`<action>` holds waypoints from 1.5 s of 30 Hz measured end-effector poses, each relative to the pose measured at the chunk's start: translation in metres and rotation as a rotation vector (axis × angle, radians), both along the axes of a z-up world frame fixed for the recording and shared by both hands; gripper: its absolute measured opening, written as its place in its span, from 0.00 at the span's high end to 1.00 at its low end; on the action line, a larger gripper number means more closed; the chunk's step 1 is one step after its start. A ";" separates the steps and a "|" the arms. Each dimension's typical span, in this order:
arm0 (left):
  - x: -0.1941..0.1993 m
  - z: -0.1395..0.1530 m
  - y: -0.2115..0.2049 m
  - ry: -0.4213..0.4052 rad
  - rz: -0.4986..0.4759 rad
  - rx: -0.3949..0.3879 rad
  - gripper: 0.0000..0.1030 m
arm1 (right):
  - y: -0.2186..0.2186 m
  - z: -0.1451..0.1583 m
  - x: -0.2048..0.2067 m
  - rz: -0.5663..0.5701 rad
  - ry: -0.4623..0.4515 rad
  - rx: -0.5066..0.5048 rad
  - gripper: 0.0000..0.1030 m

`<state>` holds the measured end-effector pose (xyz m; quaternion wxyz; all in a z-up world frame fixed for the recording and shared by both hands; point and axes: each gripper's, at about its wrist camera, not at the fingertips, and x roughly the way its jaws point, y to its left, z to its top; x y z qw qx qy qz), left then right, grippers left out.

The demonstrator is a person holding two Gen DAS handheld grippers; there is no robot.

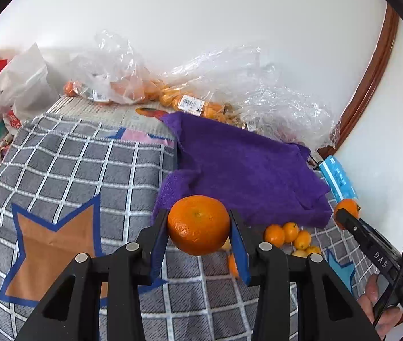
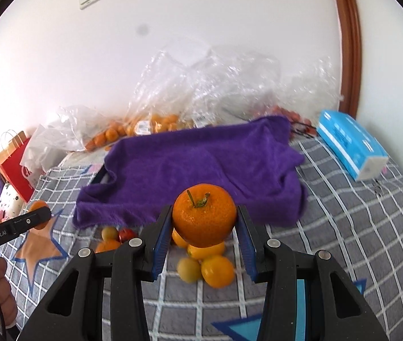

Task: Organize fruits
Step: 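Lift both held oranges and carry them over the purple towel, then lower both oranges onto the purple towel and open both tools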

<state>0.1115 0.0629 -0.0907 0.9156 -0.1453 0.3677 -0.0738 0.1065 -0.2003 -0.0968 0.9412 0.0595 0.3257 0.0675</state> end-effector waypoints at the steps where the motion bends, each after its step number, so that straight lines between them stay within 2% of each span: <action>1: 0.004 0.005 -0.002 -0.008 0.002 0.007 0.62 | 0.002 0.003 0.006 0.001 0.004 -0.005 0.57; 6: 0.020 0.024 -0.012 -0.062 0.002 0.031 0.62 | 0.004 0.014 0.029 0.011 -0.009 0.001 0.57; 10: 0.038 0.029 -0.015 -0.067 -0.010 0.015 0.62 | 0.001 0.025 0.045 0.019 -0.031 0.024 0.57; 16: 0.062 0.026 -0.016 -0.053 -0.002 0.016 0.62 | -0.005 0.038 0.068 0.019 -0.048 0.022 0.57; 21: 0.079 0.019 -0.024 -0.040 0.014 0.027 0.62 | -0.015 0.037 0.088 0.012 -0.042 0.038 0.57; 28: 0.103 0.000 -0.037 -0.010 0.008 0.008 0.62 | -0.024 0.015 0.115 0.007 -0.008 0.050 0.57; 37: 0.117 -0.030 -0.048 0.046 -0.010 0.035 0.62 | -0.029 -0.033 0.136 0.007 0.108 0.051 0.57; 45: 0.123 -0.045 -0.048 0.079 -0.022 0.020 0.62 | -0.030 -0.050 0.145 0.009 0.166 0.047 0.57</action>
